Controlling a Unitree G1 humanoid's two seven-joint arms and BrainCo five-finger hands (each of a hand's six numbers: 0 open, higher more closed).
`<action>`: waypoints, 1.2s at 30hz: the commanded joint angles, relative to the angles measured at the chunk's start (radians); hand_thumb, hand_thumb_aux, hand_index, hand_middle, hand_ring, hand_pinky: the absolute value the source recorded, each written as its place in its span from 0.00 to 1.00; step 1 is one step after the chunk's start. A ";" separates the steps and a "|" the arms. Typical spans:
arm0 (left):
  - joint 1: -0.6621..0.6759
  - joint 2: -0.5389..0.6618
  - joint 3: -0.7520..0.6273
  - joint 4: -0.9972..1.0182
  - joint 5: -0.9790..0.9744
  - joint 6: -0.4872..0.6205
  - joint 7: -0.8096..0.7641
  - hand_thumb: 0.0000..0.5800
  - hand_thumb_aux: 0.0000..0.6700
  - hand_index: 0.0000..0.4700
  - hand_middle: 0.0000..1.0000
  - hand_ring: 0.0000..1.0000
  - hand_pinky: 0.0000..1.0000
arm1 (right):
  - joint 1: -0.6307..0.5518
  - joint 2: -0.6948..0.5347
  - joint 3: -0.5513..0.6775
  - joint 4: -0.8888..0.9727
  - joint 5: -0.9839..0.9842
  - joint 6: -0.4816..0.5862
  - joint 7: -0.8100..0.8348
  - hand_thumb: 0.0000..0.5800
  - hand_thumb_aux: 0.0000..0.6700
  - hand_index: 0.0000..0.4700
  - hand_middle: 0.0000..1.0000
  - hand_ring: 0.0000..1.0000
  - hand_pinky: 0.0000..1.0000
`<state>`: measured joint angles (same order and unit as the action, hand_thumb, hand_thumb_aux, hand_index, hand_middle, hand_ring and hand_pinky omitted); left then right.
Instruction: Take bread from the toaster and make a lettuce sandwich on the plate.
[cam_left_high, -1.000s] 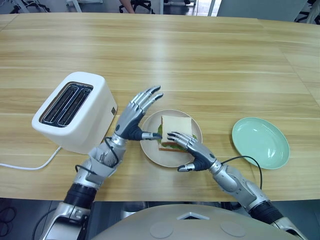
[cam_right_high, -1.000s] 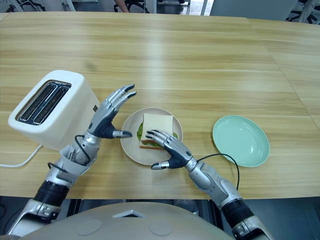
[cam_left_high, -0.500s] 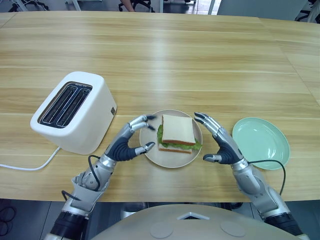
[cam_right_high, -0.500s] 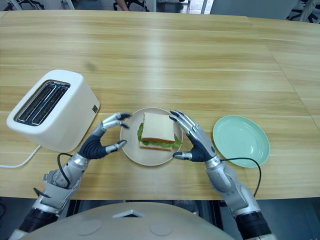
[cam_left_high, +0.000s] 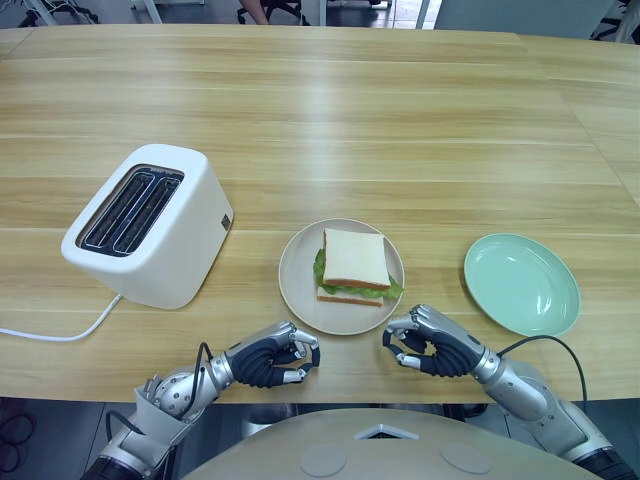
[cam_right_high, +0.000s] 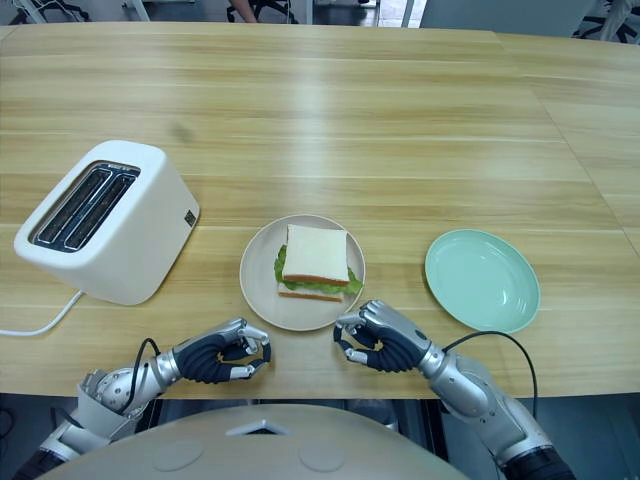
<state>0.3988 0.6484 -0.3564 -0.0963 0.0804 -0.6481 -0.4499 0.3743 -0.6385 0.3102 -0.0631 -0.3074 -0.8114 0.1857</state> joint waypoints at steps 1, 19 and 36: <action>-0.026 -0.019 -0.001 0.035 0.069 0.016 -0.008 1.00 1.00 0.98 1.00 1.00 1.00 | -0.015 0.022 0.034 0.047 -0.041 0.005 0.040 1.00 1.00 0.98 1.00 1.00 1.00; -0.419 -0.249 -0.008 0.496 0.449 0.040 0.324 1.00 1.00 0.98 1.00 1.00 1.00 | -0.416 0.255 0.076 0.540 -0.460 0.155 -0.355 1.00 1.00 0.98 1.00 1.00 1.00; -0.851 -0.417 -0.080 1.128 0.575 0.086 0.653 1.00 1.00 0.98 1.00 1.00 1.00 | -0.817 0.394 0.199 1.083 -0.554 0.322 -0.657 1.00 1.00 0.98 1.00 1.00 1.00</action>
<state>-0.4396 0.2419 -0.4100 0.9344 0.6279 -0.5973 0.1827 -0.4284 -0.2586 0.4867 0.9349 -0.8579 -0.5212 -0.4614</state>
